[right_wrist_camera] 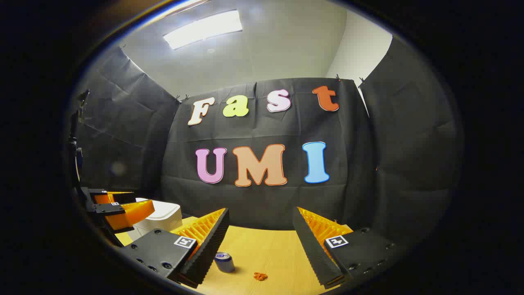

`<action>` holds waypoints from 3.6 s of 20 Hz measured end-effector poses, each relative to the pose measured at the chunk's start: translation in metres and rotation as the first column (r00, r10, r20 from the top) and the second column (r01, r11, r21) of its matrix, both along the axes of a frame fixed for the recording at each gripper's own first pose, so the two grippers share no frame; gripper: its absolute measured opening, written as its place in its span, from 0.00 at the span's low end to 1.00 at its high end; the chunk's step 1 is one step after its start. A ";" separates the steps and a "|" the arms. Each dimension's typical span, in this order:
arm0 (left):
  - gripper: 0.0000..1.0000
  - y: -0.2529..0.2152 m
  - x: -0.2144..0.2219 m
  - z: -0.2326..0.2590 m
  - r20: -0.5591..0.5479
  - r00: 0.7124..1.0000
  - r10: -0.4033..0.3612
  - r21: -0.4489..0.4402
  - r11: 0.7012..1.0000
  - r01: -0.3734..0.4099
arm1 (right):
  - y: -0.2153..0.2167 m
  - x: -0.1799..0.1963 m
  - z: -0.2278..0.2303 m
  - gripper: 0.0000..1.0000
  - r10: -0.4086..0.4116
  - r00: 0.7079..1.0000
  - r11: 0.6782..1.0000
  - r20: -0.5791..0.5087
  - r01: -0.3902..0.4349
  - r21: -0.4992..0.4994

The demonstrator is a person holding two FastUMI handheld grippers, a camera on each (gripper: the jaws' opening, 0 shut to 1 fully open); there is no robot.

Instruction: Press the lid of the desktop garbage bin to open it, pick up the crumpled paper on the desktop and throw it into the bin, then pick up the pop can on the desktop and drop it into the bin, and finally close the garbage bin lid.

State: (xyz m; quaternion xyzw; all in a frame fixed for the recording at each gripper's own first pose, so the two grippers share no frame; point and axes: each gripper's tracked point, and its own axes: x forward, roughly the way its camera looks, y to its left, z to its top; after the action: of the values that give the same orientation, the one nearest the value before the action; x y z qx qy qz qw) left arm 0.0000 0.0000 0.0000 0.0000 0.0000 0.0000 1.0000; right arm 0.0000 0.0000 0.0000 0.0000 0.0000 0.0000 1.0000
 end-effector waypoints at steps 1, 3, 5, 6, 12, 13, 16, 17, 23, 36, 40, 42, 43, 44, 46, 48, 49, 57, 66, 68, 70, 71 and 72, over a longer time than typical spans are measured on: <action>0.93 0.003 0.000 -0.002 -0.003 1.000 0.009 0.000 1.000 -0.009 | 0.001 0.001 0.000 0.98 0.004 1.000 1.000 -0.002 -0.004 0.002; 0.93 0.009 0.001 -0.002 -0.002 1.000 0.029 -0.001 1.000 -0.029 | 0.004 0.000 -0.002 0.98 0.012 1.000 1.000 -0.008 -0.012 -0.002; 0.93 0.012 -0.001 -0.002 0.004 0.999 0.042 -0.003 0.999 -0.042 | 0.002 -0.001 -0.003 0.98 0.010 1.000 1.000 -0.011 -0.010 -0.011; 0.93 0.013 -0.003 -0.002 0.004 0.999 0.045 -0.009 0.999 -0.045 | 0.003 -0.003 -0.004 0.98 0.008 1.000 1.000 -0.010 -0.008 -0.014; 0.93 0.013 -0.007 -0.010 -0.019 0.999 0.050 -0.028 0.998 -0.050 | 0.006 -0.006 -0.010 0.98 0.009 1.000 1.000 -0.023 -0.009 -0.026; 0.93 0.013 -0.007 -0.010 -0.022 0.999 0.048 -0.030 0.998 -0.049 | 0.007 -0.007 -0.011 0.98 0.011 0.999 0.999 -0.030 -0.012 -0.030; 0.93 0.010 -0.009 -0.007 -0.018 0.999 0.031 -0.030 0.999 -0.032 | 0.010 -0.006 -0.014 0.98 0.022 0.999 0.999 -0.047 -0.023 -0.026; 0.93 0.008 -0.009 -0.005 -0.011 1.000 0.026 -0.028 0.999 -0.026 | 0.010 -0.007 -0.015 0.98 0.022 0.998 0.999 -0.052 -0.024 -0.026; 0.93 0.005 -0.008 -0.008 -0.018 1.000 0.008 -0.023 1.000 -0.009 | 0.011 -0.008 -0.022 0.98 0.022 0.997 0.999 -0.080 -0.023 -0.022; 0.93 0.011 -0.004 -0.009 -0.028 0.999 0.020 -0.005 1.000 -0.020 | 0.009 0.004 -0.031 0.98 0.007 0.994 1.000 -0.113 -0.005 0.015; 0.93 0.015 -0.003 -0.009 -0.029 0.999 0.027 0.004 1.000 -0.027 | 0.008 0.006 -0.034 1.00 0.006 0.992 1.000 -0.122 -0.003 0.023; 0.93 0.017 -0.002 -0.008 -0.025 0.999 0.033 0.015 0.999 -0.033 | 0.008 0.005 -0.036 0.98 0.001 0.992 1.000 -0.123 0.002 0.020; 0.93 0.020 -0.002 -0.007 -0.023 0.999 0.042 0.023 0.999 -0.041 | 0.007 0.005 -0.036 0.98 -0.002 0.992 1.000 -0.122 0.004 0.016; 0.93 0.024 -0.001 -0.007 -0.022 0.998 0.050 0.031 0.998 -0.049 | 0.006 0.006 -0.036 0.98 -0.004 0.993 1.000 -0.121 0.006 0.014; 0.90 0.026 0.001 -0.008 -0.026 0.998 0.050 0.049 0.998 -0.048 | 0.005 0.006 -0.038 0.98 -0.004 0.992 1.000 -0.126 0.006 0.015; 0.82 0.035 0.002 -0.007 -0.024 0.998 0.062 0.080 0.995 -0.060 | 0.005 0.006 -0.041 0.98 -0.005 0.991 1.000 -0.131 0.007 0.020; 0.77 0.040 0.002 -0.004 -0.017 0.997 0.071 0.092 0.993 -0.069 | 0.004 0.007 -0.042 0.98 -0.005 0.991 1.000 -0.132 0.008 0.021; 0.22 0.088 0.004 -0.006 -0.021 0.978 0.210 0.139 0.969 -0.205 | 0.005 0.012 -0.047 0.98 0.003 0.990 1.000 -0.144 0.001 0.022; 0.00 0.115 -0.001 -0.037 -0.093 0.950 0.299 0.140 0.948 -0.285 | 0.007 0.014 -0.054 0.98 0.011 0.987 1.000 -0.159 -0.006 0.027; 0.00 0.118 -0.002 -0.052 -0.129 0.942 0.309 0.153 0.945 -0.289 | 0.008 0.015 -0.056 0.98 0.016 0.986 0.999 -0.165 -0.011 0.030; 0.00 0.119 -0.005 -0.047 -0.107 0.943 0.315 0.167 0.941 -0.295 | 0.010 0.016 -0.061 0.98 0.021 0.984 0.999 -0.178 -0.015 0.034; 0.00 0.121 -0.003 -0.053 -0.123 0.938 0.323 0.179 0.937 -0.299 | 0.010 0.016 -0.064 0.98 0.022 0.982 0.999 -0.186 -0.016 0.037; 0.00 0.122 -0.003 -0.052 -0.105 0.939 0.328 0.190 0.933 -0.304 | 0.010 0.017 -0.069 0.99 0.025 0.981 0.999 -0.195 -0.017 0.042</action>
State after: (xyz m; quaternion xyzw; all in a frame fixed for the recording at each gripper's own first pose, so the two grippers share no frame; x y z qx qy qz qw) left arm -0.0029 0.1218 -0.0523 0.0857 0.0676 0.1611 0.9809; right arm 0.0170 0.0104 -0.0686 0.0202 0.0981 0.0104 0.9949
